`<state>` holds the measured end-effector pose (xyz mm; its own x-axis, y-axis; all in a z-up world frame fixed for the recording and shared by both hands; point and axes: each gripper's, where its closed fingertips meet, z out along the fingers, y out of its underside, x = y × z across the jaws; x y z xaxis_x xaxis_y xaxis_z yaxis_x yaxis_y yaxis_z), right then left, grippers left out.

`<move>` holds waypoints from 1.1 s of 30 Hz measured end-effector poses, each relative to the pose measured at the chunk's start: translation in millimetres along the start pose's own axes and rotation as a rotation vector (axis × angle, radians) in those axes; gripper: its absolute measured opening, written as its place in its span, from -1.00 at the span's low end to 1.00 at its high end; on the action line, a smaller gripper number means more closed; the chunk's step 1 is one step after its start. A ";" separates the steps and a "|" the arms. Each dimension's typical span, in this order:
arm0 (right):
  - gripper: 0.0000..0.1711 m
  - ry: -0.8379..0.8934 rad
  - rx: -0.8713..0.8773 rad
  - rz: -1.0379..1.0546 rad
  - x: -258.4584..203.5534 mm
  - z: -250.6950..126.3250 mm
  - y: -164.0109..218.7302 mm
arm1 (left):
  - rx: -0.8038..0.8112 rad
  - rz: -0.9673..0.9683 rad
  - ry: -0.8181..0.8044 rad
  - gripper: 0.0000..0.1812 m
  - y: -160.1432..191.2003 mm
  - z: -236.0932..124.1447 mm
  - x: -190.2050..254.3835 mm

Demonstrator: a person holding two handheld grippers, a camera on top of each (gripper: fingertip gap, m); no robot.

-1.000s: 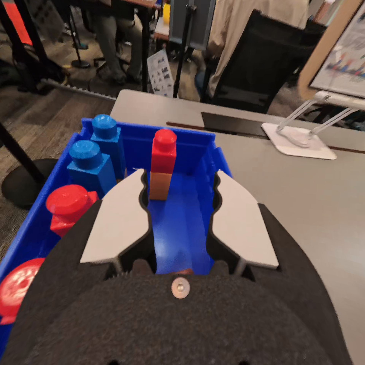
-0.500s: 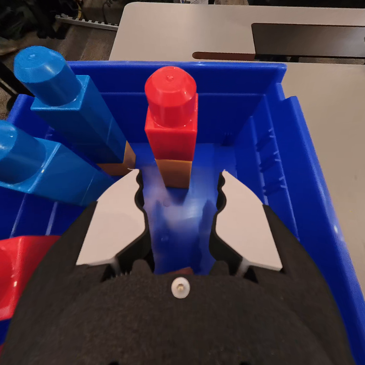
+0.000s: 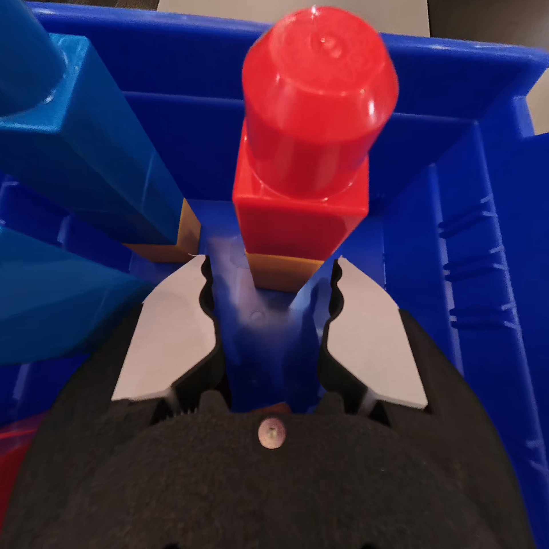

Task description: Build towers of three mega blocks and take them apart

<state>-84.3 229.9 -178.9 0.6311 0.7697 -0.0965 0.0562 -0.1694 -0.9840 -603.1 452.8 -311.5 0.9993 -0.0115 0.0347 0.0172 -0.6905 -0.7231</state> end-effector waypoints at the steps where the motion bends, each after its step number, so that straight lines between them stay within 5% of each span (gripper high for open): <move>1: -0.17 -0.002 0.001 0.000 -0.3 -0.1 -0.1 | -0.008 0.003 -0.002 -0.16 0.7 1.7 -0.6; 7: -0.18 -0.008 0.015 -0.013 -2.0 -1.5 -3.3 | -0.040 -0.001 0.015 -0.22 3.3 9.4 -0.4; 12: -0.20 -0.009 0.021 -0.019 -3.5 -2.2 -4.7 | -0.044 -0.034 0.087 -0.59 3.1 8.2 8.4; 33: -0.28 -0.029 0.014 -0.038 -9.9 -1.9 -4.8 | 0.066 0.072 0.052 -0.60 -16.3 -16.4 12.0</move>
<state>-89.4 221.9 -172.9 0.6058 0.7931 -0.0636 0.0683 -0.1314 -0.9890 -591.9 452.1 -288.0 0.9951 -0.0977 0.0155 -0.0507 -0.6376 -0.7687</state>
